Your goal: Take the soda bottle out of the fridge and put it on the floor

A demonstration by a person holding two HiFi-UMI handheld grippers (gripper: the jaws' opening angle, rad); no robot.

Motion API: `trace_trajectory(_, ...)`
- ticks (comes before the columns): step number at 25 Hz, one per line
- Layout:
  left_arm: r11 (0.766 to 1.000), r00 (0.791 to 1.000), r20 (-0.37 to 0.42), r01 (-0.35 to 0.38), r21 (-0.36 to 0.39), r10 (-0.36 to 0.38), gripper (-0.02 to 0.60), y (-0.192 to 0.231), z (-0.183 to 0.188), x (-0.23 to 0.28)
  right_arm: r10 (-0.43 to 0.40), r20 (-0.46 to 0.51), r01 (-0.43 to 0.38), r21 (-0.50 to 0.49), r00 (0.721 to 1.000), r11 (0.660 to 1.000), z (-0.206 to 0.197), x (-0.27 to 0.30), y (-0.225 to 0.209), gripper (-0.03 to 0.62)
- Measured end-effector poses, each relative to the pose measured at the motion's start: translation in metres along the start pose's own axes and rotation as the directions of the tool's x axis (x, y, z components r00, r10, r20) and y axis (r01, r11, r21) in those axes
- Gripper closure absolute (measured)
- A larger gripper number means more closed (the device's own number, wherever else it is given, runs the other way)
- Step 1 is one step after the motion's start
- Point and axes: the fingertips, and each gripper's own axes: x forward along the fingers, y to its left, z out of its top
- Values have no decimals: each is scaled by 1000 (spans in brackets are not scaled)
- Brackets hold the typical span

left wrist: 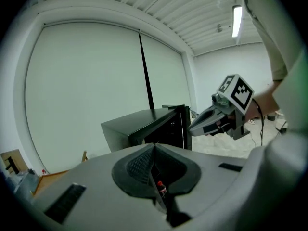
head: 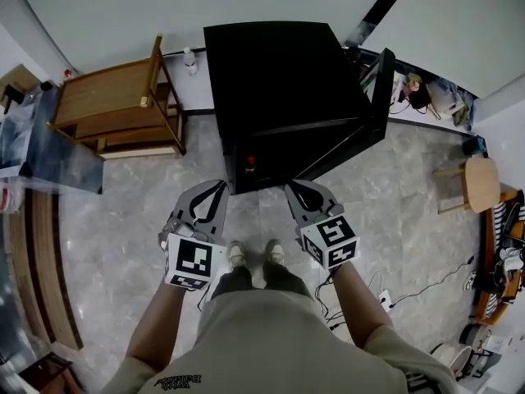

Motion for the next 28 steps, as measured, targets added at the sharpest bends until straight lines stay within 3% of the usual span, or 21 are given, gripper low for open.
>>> trace_trajectory(9, 997, 998, -59, -1, -83, -4, 571, -2, -25, 51, 53, -63, -53, -4, 997, 999, -36, 69, -34, 587)
trace_trajectory(11, 997, 997, -78, 3, -76, -9, 571, -3, -32, 63, 64, -88, -64, 3, 994, 998, -49, 87, -39, 518)
trace_trajectory(14, 997, 995, -100, 6, -71, -13, 571, -7, -42, 79, 91, -132, -90, 12, 987, 996, -73, 116, -44, 479)
trace_trajectory(22, 994, 986, -165, -4, -107, -14, 571, -13, -79, 107, 114, -199, -110, 32, 973, 993, -128, 185, -49, 473)
trace_trajectory(28, 992, 982, -188, -13, -126, -11, 571, -13, -99, 121, 89, -257, -95, -8, 962, 995, -172, 231, -57, 453)
